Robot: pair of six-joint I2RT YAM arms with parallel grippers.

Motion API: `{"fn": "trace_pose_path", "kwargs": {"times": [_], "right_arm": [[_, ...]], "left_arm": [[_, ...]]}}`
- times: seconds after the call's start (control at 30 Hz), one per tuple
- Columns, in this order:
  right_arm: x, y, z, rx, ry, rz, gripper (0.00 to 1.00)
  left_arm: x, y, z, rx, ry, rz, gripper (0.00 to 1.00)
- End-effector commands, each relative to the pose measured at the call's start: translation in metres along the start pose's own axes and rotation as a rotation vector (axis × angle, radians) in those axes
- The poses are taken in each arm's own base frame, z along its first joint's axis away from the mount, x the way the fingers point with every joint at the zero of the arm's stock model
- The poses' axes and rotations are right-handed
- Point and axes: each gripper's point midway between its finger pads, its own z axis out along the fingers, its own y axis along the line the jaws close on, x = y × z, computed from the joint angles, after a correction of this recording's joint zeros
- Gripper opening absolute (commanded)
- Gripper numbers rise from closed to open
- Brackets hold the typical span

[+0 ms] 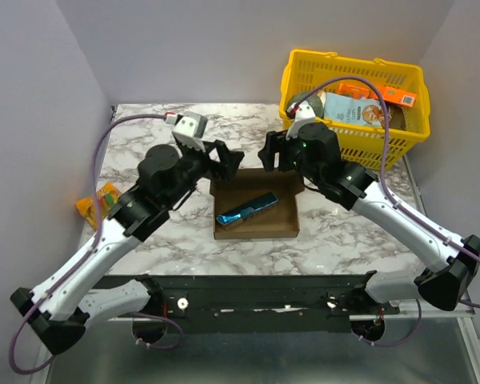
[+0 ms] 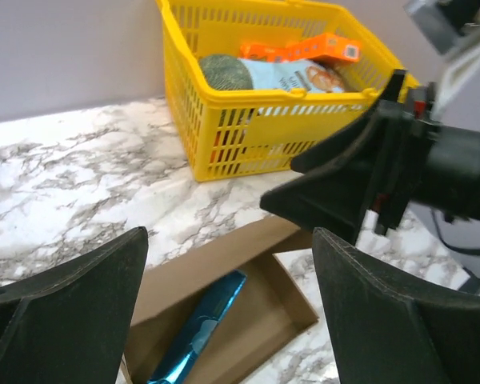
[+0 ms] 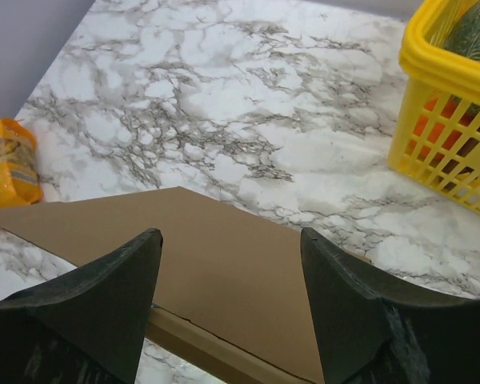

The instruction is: Fold the paper box

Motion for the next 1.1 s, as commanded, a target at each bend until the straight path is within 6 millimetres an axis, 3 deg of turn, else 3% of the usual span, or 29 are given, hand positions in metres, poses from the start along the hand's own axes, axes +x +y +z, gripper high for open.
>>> {"fn": "trace_pose_path", "kwargs": {"times": [0.0, 0.07, 0.1, 0.17, 0.2, 0.27, 0.3, 0.37, 0.4, 0.47, 0.5, 0.9, 0.97, 1.07], "right_arm": [[0.025, 0.001, 0.002, -0.017, 0.047, 0.043, 0.77], [0.056, -0.004, 0.003, -0.008, 0.108, 0.053, 0.77], [0.063, -0.002, 0.000, -0.025, 0.119, 0.074, 0.77], [0.082, -0.002, -0.003, -0.037, 0.157, 0.091, 0.76], [0.101, -0.002, -0.006, -0.046, 0.197, 0.114, 0.76], [0.123, -0.004, -0.009, -0.048, 0.240, 0.134, 0.75], [0.146, -0.008, -0.011, -0.040, 0.287, 0.148, 0.75], [0.163, -0.010, -0.013, -0.037, 0.312, 0.167, 0.75], [0.174, -0.013, -0.014, -0.024, 0.333, 0.179, 0.75], [0.200, -0.021, -0.016, 0.002, 0.382, 0.184, 0.75], [0.207, -0.021, -0.017, 0.005, 0.399, 0.194, 0.74], [0.271, -0.043, -0.016, 0.091, 0.490, 0.197, 0.74], [0.277, -0.046, -0.015, 0.105, 0.502, 0.191, 0.74], [0.278, -0.046, -0.015, 0.105, 0.516, 0.177, 0.75]], "left_arm": [[0.069, 0.036, 0.032, -0.129, 0.177, 0.004, 0.92], [0.087, 0.041, 0.036, -0.135, 0.184, -0.024, 0.92], [0.115, 0.046, 0.033, -0.140, 0.232, -0.035, 0.92], [0.133, 0.041, 0.030, -0.112, 0.255, -0.101, 0.91], [0.158, 0.045, 0.024, -0.115, 0.302, -0.120, 0.91], [0.167, 0.038, 0.018, -0.076, 0.288, -0.205, 0.90], [0.191, 0.043, 0.010, -0.086, 0.323, -0.229, 0.90], [0.197, 0.039, 0.003, -0.063, 0.305, -0.289, 0.89], [0.218, 0.045, -0.004, -0.079, 0.337, -0.299, 0.89], [0.227, 0.045, -0.009, -0.070, 0.336, -0.328, 0.88], [0.242, 0.049, -0.015, -0.084, 0.364, -0.330, 0.88], [0.299, 0.080, -0.045, -0.189, 0.467, -0.275, 0.88], [0.299, 0.085, -0.048, -0.208, 0.467, -0.253, 0.88], [0.280, 0.083, -0.042, -0.196, 0.433, -0.214, 0.88]]}}
